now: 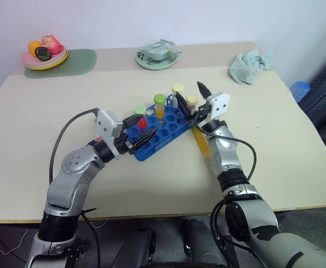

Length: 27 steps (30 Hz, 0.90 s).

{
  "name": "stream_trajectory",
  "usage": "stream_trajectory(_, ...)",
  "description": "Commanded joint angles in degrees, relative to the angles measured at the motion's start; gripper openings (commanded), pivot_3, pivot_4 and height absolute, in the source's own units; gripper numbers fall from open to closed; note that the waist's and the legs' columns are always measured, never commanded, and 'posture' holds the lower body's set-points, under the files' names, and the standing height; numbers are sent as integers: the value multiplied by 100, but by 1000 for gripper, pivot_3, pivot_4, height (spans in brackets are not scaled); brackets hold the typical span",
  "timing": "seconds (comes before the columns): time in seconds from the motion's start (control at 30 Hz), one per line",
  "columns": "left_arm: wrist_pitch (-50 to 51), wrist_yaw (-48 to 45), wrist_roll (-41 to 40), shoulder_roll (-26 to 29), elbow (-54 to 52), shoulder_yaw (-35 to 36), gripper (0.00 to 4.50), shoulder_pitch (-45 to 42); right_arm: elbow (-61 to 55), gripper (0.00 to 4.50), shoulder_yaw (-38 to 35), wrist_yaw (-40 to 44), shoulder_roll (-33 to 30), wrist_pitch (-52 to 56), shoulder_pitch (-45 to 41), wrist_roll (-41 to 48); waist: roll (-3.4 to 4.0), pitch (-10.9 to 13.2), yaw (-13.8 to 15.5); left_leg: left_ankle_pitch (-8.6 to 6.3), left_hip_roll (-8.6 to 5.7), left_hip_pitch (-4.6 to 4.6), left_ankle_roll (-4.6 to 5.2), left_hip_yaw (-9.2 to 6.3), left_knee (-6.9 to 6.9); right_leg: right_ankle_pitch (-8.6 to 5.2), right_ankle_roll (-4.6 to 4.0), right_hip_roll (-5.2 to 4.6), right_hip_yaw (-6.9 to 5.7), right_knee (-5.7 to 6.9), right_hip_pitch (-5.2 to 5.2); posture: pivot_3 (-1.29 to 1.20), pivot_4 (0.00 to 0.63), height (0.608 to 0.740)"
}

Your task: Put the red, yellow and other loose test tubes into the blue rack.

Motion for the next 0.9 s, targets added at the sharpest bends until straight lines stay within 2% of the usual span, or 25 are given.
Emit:
stream_trajectory(0.03, 116, -451, -393, 152, -107, 36, 3211, -72, -1822, 4188, 145, 62, -475, 1682, 290, 118, 0, 0, 12, 0, 0, 0, 0, 0, 0, 0, 0, 0, 0, -1, 0, 0, 150, 740)
stream_trajectory(0.17, 315, -1253, -831, 479, 61, 86, 3211, -148, -3641, 4188, 163, 331, -1422, 4504, 667, 665, 0, 0, 17, 0, 0, -1, 1, 0, -1, 0, 0, -1, 1, -1, 1, 0, 150, 740)
stream_trajectory(0.33, 414, -2067, -1051, 874, 401, 64, 3211, -399, -4909, 4188, 308, 364, -2599, 7986, 731, 1116, 1, 0, 15, -1, 2, 1, 2, 2, -3, 0, -1, -2, 3, -4, 2, 0, 150, 740)
stream_trajectory(0.43, 362, -2316, -994, 958, 599, 16, 3211, -529, -4978, 4188, 133, 188, -2585, 9405, 375, 1443, 1, 0, 10, -1, 4, 1, 2, 3, -3, 0, -2, -2, 3, -6, 3, 0, 150, 740)
stream_trajectory(0.53, 312, -2496, -914, 989, 758, -25, 3211, -622, -4746, 4188, 60, 157, -2359, 10359, -116, 1711, 0, 0, 9, -1, 5, 0, 2, 8, -3, 1, -3, -2, 6, -7, 1, 0, 150, 740)
stream_trajectory(0.67, 299, -2598, -865, 945, 847, -68, 3211, -682, -4224, 4188, 24, 63, -2078, 10960, -541, 1803, -3, -1, 30, -3, 6, -2, 5, 8, -4, 2, -3, -2, 5, -12, 2, 0, 150, 740)
stream_trajectory(0.8, 303, -2661, -809, 914, 837, -164, 3211, -708, -3662, 4188, 56, 72, -1955, 11207, -775, 1819, -3, -1, 45, -5, 3, -6, 9, 8, -3, 5, 3, -5, 5, -18, 4, 0, 150, 740)
stream_trajectory(0.9, 323, -2627, -836, 889, 816, -153, 3211, -769, -3269, 4188, 552, 156, -2158, 11043, -816, 1692, -3, -1, 32, -6, 2, -8, 10, 9, -3, 6, 4, -6, 5, -20, 2, 0, 150, 740)
